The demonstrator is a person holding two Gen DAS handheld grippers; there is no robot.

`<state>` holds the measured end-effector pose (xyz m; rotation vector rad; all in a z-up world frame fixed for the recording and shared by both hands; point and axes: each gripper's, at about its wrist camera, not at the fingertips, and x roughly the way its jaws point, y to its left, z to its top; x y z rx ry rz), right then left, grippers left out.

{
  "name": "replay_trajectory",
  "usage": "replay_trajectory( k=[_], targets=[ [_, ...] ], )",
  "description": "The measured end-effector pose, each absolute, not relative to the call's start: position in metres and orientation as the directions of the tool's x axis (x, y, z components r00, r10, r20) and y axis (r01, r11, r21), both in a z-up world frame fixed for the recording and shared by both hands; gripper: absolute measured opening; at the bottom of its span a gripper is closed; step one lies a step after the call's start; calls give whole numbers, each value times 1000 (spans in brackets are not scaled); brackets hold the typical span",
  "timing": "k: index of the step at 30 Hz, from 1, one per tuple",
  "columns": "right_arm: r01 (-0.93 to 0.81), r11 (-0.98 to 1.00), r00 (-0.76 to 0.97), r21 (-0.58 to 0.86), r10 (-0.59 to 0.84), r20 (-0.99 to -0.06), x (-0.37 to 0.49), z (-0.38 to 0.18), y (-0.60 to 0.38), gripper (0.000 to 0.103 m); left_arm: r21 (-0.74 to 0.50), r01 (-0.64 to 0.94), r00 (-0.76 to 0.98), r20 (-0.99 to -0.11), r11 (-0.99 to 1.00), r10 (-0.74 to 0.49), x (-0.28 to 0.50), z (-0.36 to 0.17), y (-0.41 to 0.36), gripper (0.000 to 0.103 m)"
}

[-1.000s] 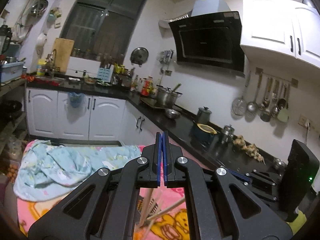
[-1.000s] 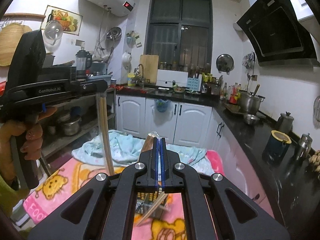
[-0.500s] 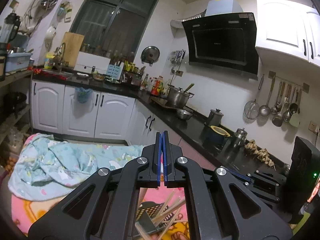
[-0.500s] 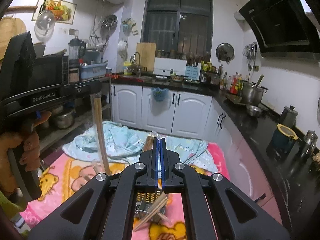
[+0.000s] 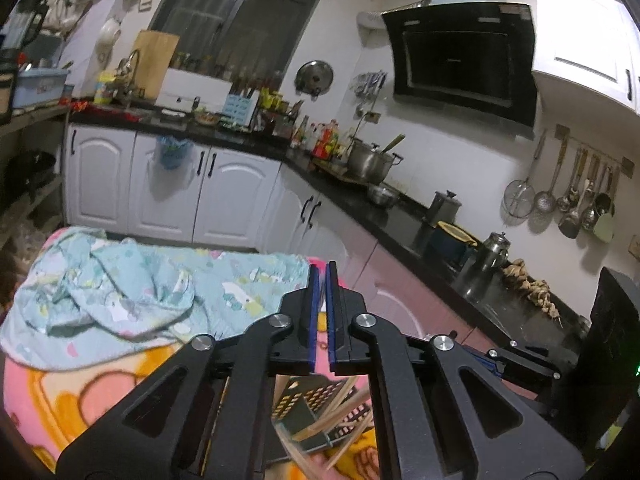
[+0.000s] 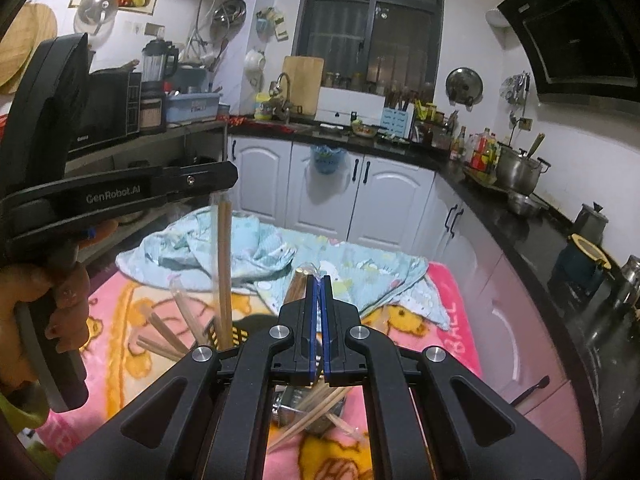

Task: Organize utensils
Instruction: 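Open the left tool inside the caddy while the right tool releases its chopstick, then withdraw both open tools up and away from the green caddy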

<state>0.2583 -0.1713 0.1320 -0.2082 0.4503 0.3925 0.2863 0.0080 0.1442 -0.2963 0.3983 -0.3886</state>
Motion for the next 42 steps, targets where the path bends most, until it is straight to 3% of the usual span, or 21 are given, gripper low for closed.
replay_trajectory(
  k=[1,3,6,10,14,16,23,30,36,42],
  targets=[
    [-413,904,825,-108,321,-465,259,129,-171,8,-357,295,852,-322,886,-413,286,142,11,17],
    [-410,907,821,-98,320,-472,260,124,-172,30,-366,274,853,-335,890,-400,286,141,17,35],
    [-415,907,819,-78,334,-467,258,122,-177,31,-360,256,863,-332,897,-379,279,146,26,38],
    [-409,911,828,-55,345,-443,248,126,-186,39,-352,233,885,-309,907,-347,262,159,40,61],
    [-398,916,847,-54,345,-405,233,132,-197,49,-321,222,900,-294,920,-320,242,170,46,78],
    [-396,917,854,-43,351,-384,224,136,-204,54,-311,216,907,-288,926,-308,230,174,47,92],
    [-378,925,885,-16,357,-298,180,143,-224,76,-282,215,916,-275,935,-293,186,172,45,92],
    [-373,928,904,17,368,-218,134,145,-242,95,-245,212,905,-315,946,-285,154,157,30,92],
    [-368,929,907,40,368,-207,109,135,-249,96,-222,208,887,-369,953,-279,134,134,18,92],
    [-351,933,891,77,358,-278,94,110,-254,97,-243,191,848,-446,951,-284,120,103,14,92]
  ],
)
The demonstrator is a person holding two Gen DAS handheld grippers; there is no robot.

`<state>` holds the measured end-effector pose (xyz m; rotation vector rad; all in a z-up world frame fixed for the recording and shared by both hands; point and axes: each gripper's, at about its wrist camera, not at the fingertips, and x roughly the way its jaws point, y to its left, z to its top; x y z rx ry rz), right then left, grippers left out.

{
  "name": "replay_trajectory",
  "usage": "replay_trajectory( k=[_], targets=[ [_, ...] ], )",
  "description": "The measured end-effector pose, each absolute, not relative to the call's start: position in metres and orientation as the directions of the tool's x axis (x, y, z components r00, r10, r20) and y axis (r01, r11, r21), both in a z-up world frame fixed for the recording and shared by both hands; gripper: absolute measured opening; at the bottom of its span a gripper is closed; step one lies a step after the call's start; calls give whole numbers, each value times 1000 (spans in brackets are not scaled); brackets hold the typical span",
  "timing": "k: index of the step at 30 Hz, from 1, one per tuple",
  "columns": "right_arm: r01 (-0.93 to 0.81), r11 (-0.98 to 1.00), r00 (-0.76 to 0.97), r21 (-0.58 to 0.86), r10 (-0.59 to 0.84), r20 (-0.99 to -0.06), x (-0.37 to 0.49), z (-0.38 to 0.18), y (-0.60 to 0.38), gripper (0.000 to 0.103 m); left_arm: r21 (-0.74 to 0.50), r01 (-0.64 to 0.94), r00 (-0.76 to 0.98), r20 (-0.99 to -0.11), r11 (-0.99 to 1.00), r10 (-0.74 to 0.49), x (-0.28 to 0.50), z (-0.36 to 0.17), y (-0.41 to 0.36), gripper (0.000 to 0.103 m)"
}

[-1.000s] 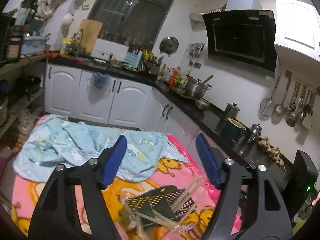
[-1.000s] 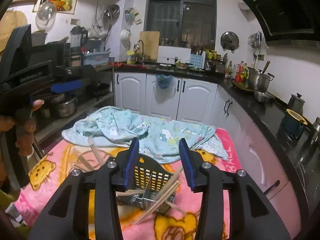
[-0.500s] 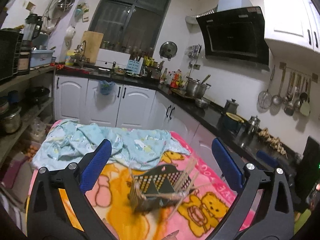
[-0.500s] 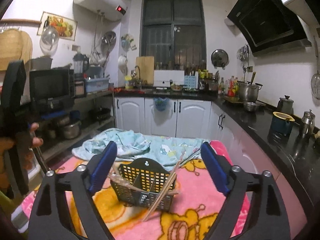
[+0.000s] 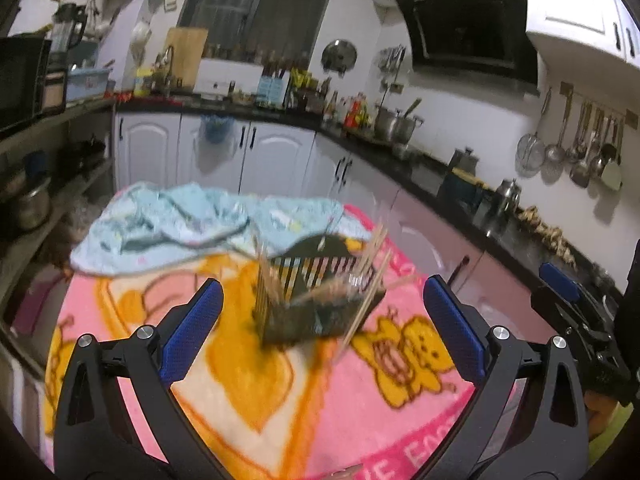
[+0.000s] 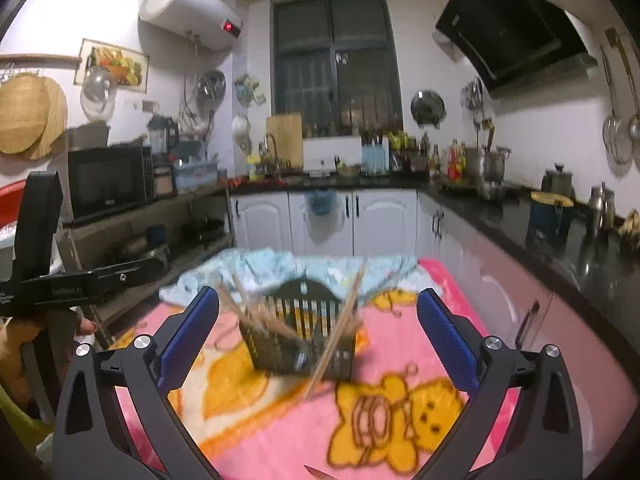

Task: Organize utensils
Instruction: 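Withdraw both open tools up and away from the green caddy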

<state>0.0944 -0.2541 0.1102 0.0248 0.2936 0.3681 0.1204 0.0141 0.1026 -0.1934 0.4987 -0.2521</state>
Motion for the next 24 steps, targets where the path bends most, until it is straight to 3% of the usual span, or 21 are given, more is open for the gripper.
replay_trajectory(
  k=[8,12,19,24],
  targets=[
    [-315,944,858,101,329,-394,89,64,-255,97,-228,148,802,-542,962,-252,106,61,4,92],
    [-289,953,865,86,299,-404,80,44,-254,97,-190,134,804,-552,973,-219,93,40,-7,92],
    [-271,961,911,52,273,-310,57,23,-261,97,-161,122,830,-525,979,-189,73,17,-24,92],
    [-260,963,922,69,268,-280,46,8,-265,97,-117,124,874,-458,985,-164,57,5,-30,92]
  ],
)
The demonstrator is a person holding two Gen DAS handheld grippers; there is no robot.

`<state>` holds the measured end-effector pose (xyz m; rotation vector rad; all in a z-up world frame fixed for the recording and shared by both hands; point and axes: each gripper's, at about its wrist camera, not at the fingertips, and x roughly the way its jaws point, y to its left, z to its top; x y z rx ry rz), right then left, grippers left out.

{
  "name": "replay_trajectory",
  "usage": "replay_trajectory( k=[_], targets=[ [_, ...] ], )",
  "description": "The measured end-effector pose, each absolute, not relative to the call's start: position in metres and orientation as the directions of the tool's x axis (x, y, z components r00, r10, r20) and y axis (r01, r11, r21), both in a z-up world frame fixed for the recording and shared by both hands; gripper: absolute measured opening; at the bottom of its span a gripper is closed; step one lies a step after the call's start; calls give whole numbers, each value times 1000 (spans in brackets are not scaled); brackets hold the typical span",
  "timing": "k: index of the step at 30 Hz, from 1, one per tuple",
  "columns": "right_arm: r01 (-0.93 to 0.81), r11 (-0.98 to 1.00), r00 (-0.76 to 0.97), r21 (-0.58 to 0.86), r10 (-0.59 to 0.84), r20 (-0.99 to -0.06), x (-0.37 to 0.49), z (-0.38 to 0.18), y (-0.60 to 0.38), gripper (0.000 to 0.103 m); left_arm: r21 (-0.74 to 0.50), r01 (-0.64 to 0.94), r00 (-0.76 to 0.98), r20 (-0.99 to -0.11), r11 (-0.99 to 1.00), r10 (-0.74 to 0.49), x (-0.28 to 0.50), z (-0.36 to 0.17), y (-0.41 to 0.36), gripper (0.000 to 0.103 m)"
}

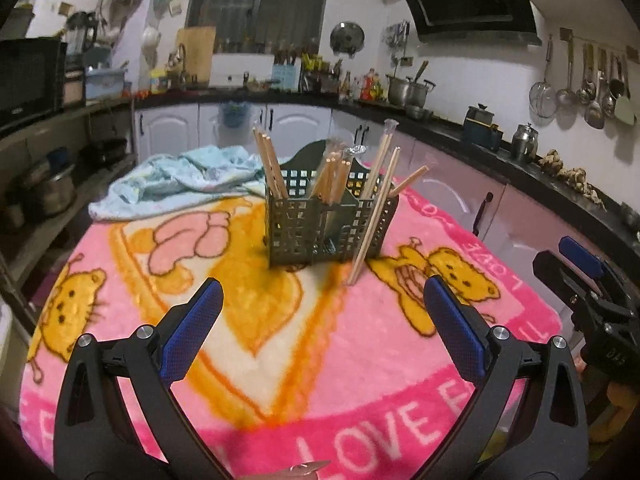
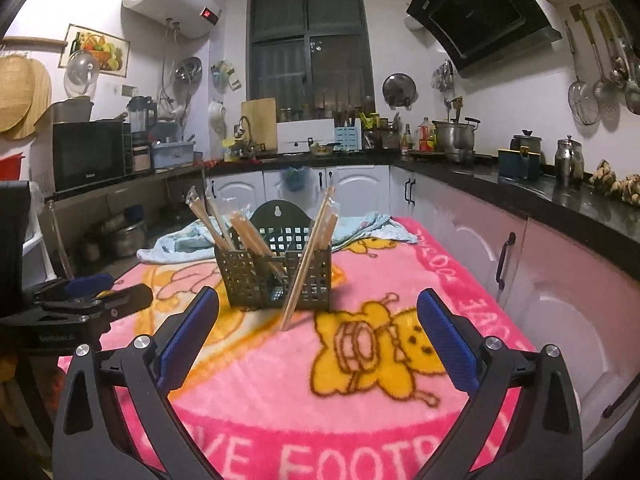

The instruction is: Organize utensils

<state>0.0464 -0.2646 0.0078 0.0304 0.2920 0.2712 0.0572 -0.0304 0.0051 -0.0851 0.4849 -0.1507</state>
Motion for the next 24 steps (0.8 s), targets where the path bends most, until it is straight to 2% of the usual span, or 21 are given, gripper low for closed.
replay_trajectory(
  k=[3,10,24],
  targets=[
    [-252,965,928,75,263,-264,44,4,-265,97,-115,106,891,-430,988,-146,53,1,-29,92],
    [-223,974,960,47,228,-164,34,3,-265,97,-106,65,913,-395,992,-102,50,-3,-26,92],
    [-253,966,949,53,259,-182,35,-1,-259,97,-116,70,914,-390,991,-110,50,-5,-26,92]
  ],
)
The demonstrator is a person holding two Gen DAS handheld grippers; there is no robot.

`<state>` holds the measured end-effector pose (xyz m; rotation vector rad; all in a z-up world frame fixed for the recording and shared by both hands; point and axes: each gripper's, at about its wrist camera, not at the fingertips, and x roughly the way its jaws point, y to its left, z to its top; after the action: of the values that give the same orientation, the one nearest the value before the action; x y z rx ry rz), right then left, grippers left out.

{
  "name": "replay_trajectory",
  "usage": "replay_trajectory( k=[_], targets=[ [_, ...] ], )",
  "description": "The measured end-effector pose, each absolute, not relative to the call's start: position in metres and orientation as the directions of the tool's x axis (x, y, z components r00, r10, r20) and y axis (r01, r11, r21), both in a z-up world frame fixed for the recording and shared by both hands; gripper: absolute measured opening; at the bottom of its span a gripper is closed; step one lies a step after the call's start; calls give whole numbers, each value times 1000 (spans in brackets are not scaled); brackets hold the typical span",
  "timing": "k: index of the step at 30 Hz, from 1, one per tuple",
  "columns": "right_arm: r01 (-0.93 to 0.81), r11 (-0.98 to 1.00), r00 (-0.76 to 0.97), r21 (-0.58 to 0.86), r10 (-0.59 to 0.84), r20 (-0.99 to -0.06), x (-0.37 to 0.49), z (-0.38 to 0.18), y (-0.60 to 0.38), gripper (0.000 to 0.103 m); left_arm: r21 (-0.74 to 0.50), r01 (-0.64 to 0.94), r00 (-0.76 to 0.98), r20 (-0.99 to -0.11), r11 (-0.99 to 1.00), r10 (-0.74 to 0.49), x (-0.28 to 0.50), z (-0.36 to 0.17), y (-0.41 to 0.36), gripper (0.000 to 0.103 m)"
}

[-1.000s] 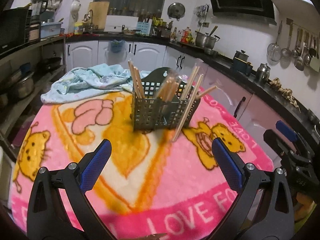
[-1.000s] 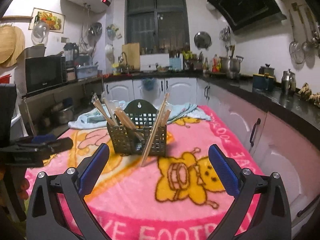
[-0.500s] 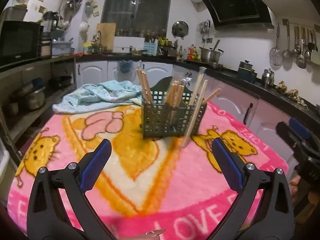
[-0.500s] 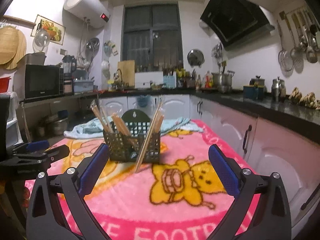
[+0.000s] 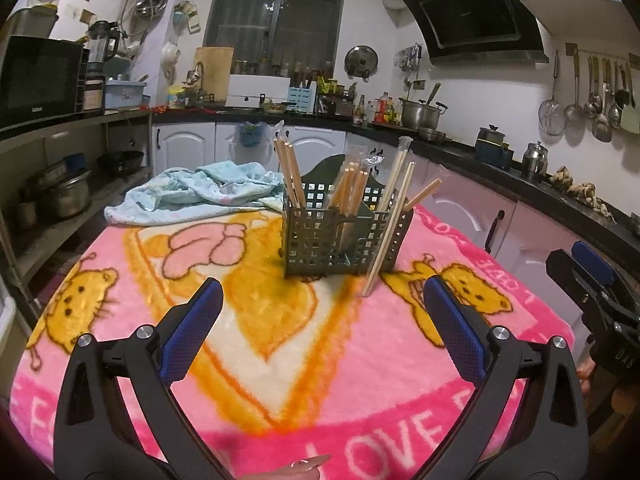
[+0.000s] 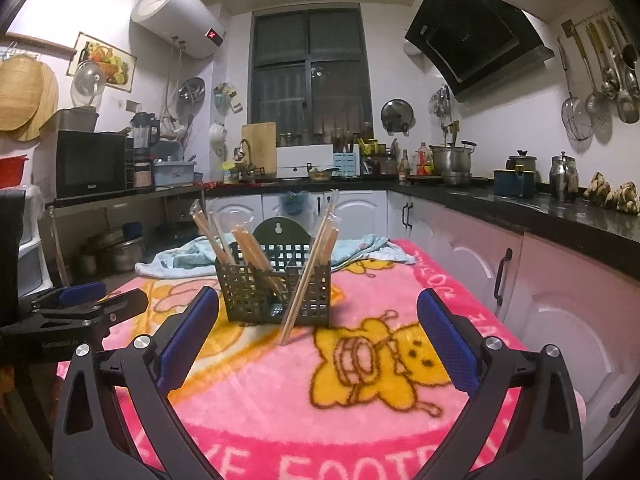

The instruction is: Organize utensils

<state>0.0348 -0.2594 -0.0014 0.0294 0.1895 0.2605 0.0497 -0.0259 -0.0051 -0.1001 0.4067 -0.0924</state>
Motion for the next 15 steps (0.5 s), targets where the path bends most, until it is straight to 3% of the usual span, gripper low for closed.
replay_trajectory(
  k=[15],
  targets=[
    [-258,965,947,52,263,-185,33,-1,-257,97,-121,72,913,-393,990,-114,49,-4,-27,92]
  ],
)
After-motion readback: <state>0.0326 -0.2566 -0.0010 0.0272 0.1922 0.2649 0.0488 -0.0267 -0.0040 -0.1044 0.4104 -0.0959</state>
